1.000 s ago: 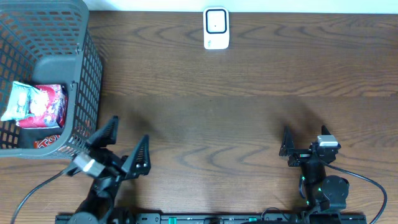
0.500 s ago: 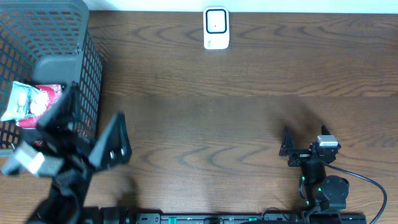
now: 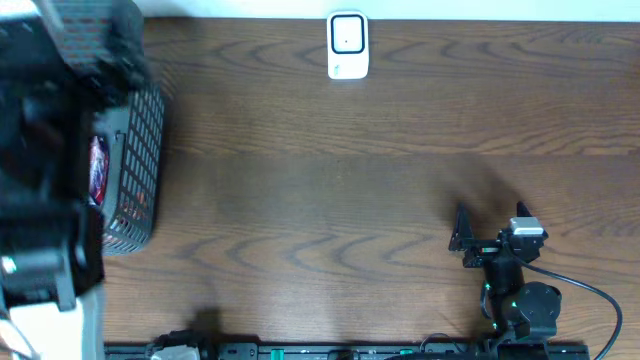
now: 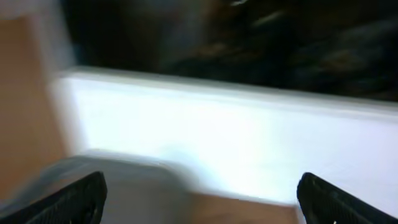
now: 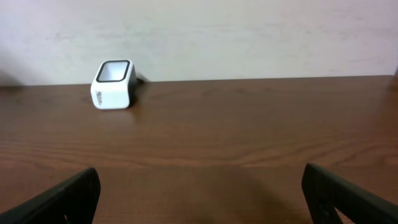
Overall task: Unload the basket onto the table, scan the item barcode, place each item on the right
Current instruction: 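Reach the left gripper into the basket toward the purple-red tissue box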
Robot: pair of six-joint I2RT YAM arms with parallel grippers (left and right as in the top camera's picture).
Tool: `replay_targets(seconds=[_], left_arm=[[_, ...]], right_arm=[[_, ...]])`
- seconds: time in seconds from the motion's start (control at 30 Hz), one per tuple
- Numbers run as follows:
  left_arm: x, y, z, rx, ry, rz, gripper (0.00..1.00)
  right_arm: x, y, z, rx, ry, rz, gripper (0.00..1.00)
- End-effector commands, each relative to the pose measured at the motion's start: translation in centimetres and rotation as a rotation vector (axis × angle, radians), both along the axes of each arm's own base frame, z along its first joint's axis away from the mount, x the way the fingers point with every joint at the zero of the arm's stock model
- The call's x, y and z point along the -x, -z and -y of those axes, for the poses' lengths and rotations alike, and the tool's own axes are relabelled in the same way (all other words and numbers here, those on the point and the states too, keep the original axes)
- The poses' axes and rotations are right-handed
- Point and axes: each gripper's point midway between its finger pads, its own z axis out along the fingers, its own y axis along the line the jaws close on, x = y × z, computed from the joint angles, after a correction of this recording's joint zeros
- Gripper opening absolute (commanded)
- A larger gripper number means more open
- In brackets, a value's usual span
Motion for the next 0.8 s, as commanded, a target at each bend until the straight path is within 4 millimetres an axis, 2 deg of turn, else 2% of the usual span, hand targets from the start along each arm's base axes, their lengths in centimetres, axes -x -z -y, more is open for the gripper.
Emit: replay_targets(seconds=[0.0,0.1,0.17,0.23,0.4,0.6,0.77], left_arm=[[1.1,2.6,-9.6,-0.082,-0.440,-0.169,0.98],[0.5,8.6,-12.3,-0.065,-0.492,-0.399,0.98],[0.6,12.4,-13.1,-0.062,-0.496,-0.556,0.98],[0.7,14.9,-13.6,-0.057,-0.497,-0.653,0.98],[-0.3,17.0,-15.3,-0.043,-0.525,-0.697,0.98],[-0.4,19.1,-17.5,-0.020,-0.568,-0.754,0.98],[-0.5,23.2,-18.2,0.010,-0.564,-0.873,0.98]], right_arm=[[0.0,0.0,0.2,-0.010,0.009,0.000,0.99],[0.0,0.0,0.2,-0.010,0.009,0.000,0.99],[0.0,0.0,0.2,-0.010,0.009,0.000,0.99],[0.0,0.0,0.2,-0.010,0.009,0.000,0.99],[0.0,0.0,0.2,-0.010,0.009,0.000,1.00],[0.0,0.0,0.2,-0.010,0.009,0.000,0.99],[0.0,0.0,0.2,-0.010,0.009,0.000,0.99]])
